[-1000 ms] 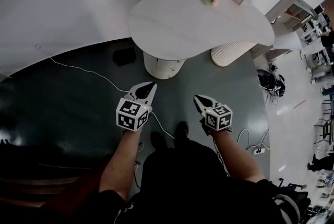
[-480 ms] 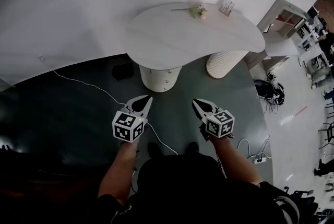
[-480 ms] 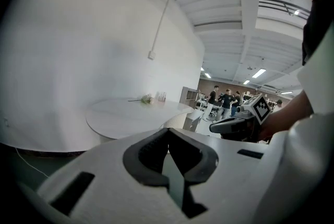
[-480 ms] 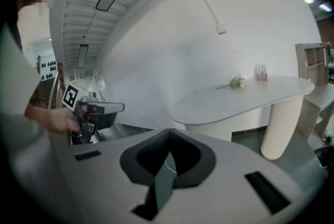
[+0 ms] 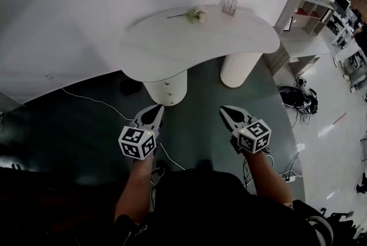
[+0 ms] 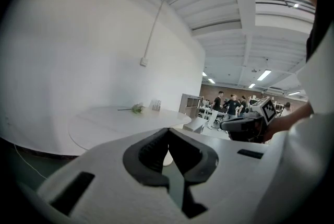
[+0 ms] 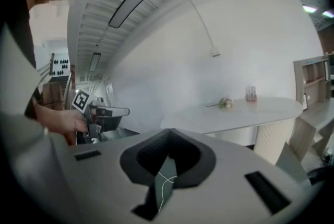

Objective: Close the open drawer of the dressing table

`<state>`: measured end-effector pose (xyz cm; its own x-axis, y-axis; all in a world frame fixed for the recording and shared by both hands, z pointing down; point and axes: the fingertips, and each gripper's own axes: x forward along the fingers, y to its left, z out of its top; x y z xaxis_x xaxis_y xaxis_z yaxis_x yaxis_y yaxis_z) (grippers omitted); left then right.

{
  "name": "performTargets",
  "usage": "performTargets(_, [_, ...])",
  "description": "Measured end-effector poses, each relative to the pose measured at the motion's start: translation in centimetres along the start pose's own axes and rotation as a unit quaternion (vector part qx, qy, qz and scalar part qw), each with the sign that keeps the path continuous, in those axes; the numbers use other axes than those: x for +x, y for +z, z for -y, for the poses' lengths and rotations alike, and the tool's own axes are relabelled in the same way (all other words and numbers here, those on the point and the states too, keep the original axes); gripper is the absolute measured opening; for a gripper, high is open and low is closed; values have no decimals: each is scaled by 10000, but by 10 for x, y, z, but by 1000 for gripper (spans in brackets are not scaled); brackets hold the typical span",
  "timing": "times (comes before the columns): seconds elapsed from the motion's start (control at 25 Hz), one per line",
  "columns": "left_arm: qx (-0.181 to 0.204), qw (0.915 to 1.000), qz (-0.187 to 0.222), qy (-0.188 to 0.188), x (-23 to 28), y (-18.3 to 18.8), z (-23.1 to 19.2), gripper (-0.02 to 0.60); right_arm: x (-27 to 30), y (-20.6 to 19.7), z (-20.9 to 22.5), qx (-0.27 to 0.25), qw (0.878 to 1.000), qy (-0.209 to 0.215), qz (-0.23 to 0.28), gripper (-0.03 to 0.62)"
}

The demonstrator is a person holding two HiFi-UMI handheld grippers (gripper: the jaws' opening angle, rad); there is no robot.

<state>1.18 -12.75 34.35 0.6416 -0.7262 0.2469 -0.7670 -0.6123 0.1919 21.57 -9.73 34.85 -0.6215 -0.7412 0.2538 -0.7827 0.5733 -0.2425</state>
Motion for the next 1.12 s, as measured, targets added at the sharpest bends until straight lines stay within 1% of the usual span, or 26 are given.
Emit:
performTargets(0.08, [-94,9998,164,118,6,10,17,9,-18,6,17,-39,9999,29,94,6])
performTargets(0.16, [-98,9993,347,137,10,22,34,9,-33,16,29,-38,9997,47,241,6])
performTargets(0.24, [123,9989,429,120,11,35,47,9,-43,26,37,-82,9989,73,448,6])
performTargets(0.36, [484,9977,432,176,13,49,52,9,-49,42,44,-246,9975,34,669,6])
performTargets(0.52, [654,9970,389,140,16,58,51,9,-55,67,38,-365,9939,-8,1037,6])
performTargets(0.64, [656,9967,479,89,10,68,43,9,-51,85,22,-521,9904,-5,1280,5])
performTargets(0.92, [748,9952,619,101,-14,84,7,9,-12,115,-22,-675,9845,260,1596,3])
performTargets(1.0, [752,9953,600,112,-19,84,-5,9,-1,116,-30,-696,9847,249,1577,3])
performTargets(1.12, [719,9958,536,165,-25,80,-23,9,14,108,-43,-756,9871,209,1396,3])
